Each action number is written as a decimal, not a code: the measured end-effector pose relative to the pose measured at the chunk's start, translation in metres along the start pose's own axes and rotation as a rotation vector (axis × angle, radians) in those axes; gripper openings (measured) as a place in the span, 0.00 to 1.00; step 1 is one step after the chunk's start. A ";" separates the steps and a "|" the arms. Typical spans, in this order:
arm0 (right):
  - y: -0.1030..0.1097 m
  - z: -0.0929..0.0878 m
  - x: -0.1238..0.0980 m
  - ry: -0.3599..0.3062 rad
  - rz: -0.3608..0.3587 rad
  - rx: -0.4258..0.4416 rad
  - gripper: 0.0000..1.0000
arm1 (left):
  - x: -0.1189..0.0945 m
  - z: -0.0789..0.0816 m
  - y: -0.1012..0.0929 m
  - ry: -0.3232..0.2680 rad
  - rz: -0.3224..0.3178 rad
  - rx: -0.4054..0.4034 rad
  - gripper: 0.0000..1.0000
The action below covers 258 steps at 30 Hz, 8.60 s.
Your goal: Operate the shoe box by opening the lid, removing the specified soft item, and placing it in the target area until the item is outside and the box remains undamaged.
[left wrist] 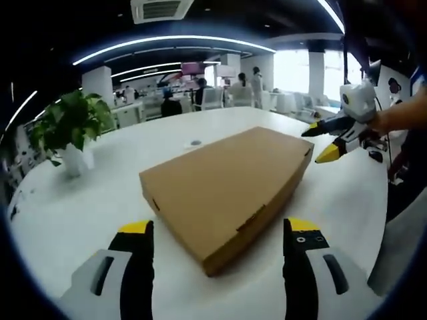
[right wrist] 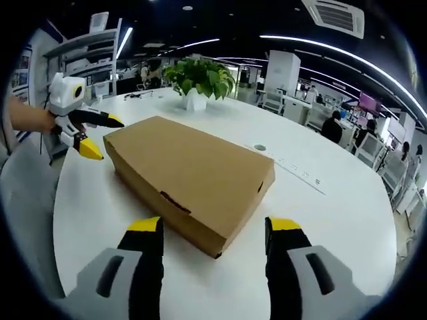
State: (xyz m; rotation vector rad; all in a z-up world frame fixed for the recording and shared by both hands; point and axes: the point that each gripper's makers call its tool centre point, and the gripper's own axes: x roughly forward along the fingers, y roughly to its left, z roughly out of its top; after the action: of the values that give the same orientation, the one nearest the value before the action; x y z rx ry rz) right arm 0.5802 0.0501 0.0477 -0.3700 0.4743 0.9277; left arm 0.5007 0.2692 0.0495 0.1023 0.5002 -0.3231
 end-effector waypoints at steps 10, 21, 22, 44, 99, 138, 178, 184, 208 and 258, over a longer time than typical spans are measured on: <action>0.000 0.000 0.009 0.017 0.017 -0.010 0.51 | 0.009 -0.005 -0.002 0.021 0.026 0.005 0.74; 0.006 0.000 0.014 0.023 0.041 -0.018 0.47 | 0.012 -0.007 0.001 0.024 0.071 -0.004 0.67; 0.006 0.000 0.014 0.023 0.041 -0.014 0.47 | 0.011 -0.007 0.001 0.024 0.072 -0.004 0.67; 0.007 0.000 0.014 0.018 0.033 0.001 0.47 | 0.011 -0.007 0.002 0.033 0.063 -0.003 0.66; 0.045 0.011 0.016 -0.016 0.018 0.101 0.44 | -0.005 -0.017 0.034 0.096 -0.036 0.045 0.63; 0.093 0.017 0.014 -0.024 0.054 0.121 0.36 | -0.023 -0.028 0.068 0.158 -0.148 0.115 0.63; 0.149 0.016 0.000 -0.031 0.120 0.106 0.34 | -0.078 -0.053 0.067 0.207 -0.152 0.122 0.63; 0.152 0.016 -0.001 -0.033 0.120 0.107 0.34 | -0.080 -0.055 0.067 0.214 -0.154 0.119 0.62; 0.152 0.031 -0.011 -0.075 0.097 0.130 0.36 | -0.091 -0.044 0.065 0.213 -0.195 0.096 0.67; 0.112 0.119 -0.024 -0.223 0.025 0.034 0.47 | -0.090 0.044 0.096 0.093 -0.145 0.135 0.56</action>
State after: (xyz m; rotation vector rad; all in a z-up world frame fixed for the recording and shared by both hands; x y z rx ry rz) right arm 0.5024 0.1548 0.1491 -0.2266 0.2903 0.9710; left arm 0.4781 0.3770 0.1333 0.2134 0.5795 -0.4955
